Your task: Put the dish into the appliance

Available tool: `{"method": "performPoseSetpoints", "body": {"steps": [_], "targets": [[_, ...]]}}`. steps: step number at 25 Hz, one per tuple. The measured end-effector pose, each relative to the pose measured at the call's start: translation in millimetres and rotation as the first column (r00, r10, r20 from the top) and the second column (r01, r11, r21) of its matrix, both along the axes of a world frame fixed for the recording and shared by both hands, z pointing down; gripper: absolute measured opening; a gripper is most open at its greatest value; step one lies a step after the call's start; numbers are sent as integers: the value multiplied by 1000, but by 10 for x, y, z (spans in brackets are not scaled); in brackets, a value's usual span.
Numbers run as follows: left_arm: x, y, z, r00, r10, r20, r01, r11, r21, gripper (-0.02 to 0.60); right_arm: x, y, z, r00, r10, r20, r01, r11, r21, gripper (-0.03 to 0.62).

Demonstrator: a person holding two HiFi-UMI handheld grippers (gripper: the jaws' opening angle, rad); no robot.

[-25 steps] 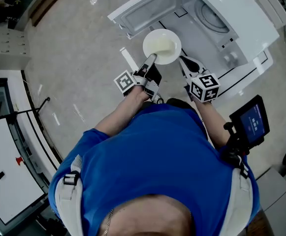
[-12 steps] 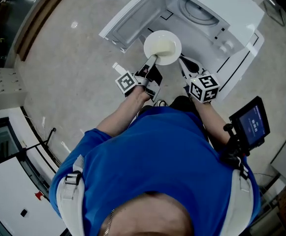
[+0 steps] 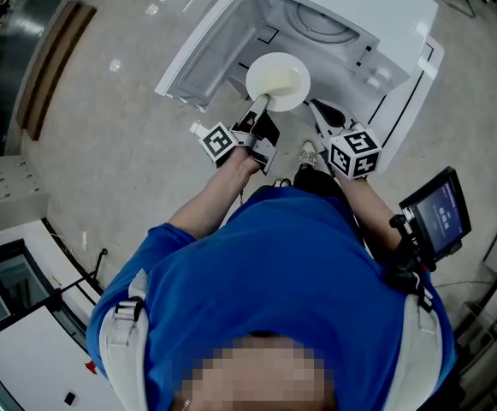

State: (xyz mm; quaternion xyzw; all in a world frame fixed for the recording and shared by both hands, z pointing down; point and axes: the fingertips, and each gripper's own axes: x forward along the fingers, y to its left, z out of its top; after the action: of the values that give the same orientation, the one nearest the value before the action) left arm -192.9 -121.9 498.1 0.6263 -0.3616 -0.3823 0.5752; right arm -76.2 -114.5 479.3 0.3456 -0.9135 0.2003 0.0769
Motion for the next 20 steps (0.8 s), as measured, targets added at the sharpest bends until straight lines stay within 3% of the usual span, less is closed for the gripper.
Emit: {"method": "performPoseSetpoints", "body": {"steps": [20], "targets": [[230,-1012,299,995,76,66,-73,996,-48,50,187,-732,189,999,48,-18,-48,999,-20,2]]}}
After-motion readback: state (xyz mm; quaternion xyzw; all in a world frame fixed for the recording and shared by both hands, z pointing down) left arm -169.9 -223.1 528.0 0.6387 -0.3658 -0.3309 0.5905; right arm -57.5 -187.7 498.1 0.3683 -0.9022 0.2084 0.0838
